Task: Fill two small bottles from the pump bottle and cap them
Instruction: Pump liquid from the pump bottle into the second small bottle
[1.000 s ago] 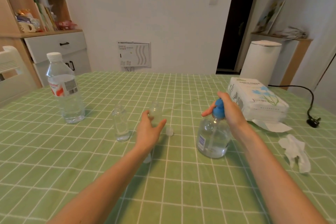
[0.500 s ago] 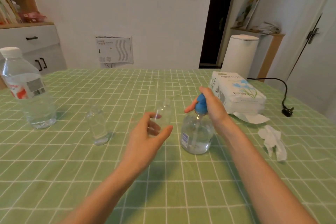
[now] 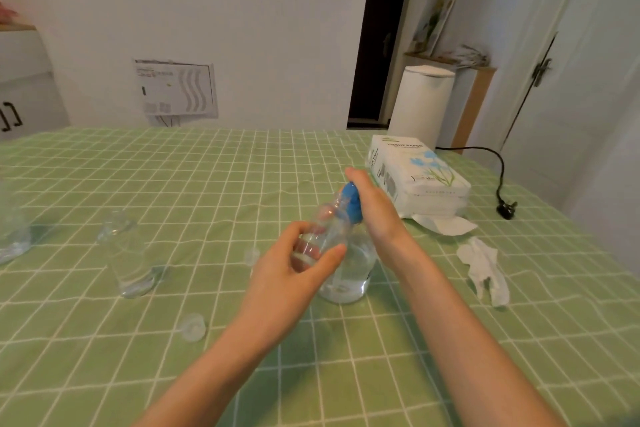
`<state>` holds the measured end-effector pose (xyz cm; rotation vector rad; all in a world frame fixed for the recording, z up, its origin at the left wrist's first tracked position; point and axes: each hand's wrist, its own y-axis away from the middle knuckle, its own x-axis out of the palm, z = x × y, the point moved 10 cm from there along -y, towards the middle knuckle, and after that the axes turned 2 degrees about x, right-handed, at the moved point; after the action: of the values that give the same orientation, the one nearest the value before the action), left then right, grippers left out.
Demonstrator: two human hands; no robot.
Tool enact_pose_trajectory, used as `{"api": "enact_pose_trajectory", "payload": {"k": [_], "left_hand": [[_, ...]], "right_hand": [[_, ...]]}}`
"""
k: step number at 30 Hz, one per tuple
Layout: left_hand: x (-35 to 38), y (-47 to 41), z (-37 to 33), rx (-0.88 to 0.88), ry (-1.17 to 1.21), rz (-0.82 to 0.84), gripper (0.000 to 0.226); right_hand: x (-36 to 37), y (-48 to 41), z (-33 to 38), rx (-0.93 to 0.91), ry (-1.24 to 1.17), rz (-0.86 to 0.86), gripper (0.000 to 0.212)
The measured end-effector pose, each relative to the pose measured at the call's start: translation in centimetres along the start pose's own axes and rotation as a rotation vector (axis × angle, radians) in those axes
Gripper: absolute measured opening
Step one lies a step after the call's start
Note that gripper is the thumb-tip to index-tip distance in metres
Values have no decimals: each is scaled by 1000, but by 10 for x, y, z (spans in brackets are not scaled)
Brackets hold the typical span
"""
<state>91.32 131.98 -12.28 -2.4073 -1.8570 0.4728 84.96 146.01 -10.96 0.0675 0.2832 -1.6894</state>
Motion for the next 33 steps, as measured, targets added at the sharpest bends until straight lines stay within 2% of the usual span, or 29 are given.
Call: {"api": "enact_pose_trajectory", "payload": {"k": [6,10,12,16,21,26,33], "left_hand": [[2,-7,-1,-12,61,18,16],[2,-9,-1,-18,126,28,24],[1,-10,-1,-16,142,32,26],[1,-10,-3,-8,163,44,38],[1,-9,-4,-9,180,52,41],[2,-9,-5,-3,186,60,38],[3,-7,-4,3,213,56,34]], "right_hand": [[-1,0,0,18,6,14,64],[-9,-4,24,7,84,24,30],[-16,-13,42,6,129,0,25],[-6,-34,61,110,355,57,26],[20,-40,32,295,727,233,49],[17,-39,22,349,714,228,53],[20,-40,16,353,730,246,37]]}}
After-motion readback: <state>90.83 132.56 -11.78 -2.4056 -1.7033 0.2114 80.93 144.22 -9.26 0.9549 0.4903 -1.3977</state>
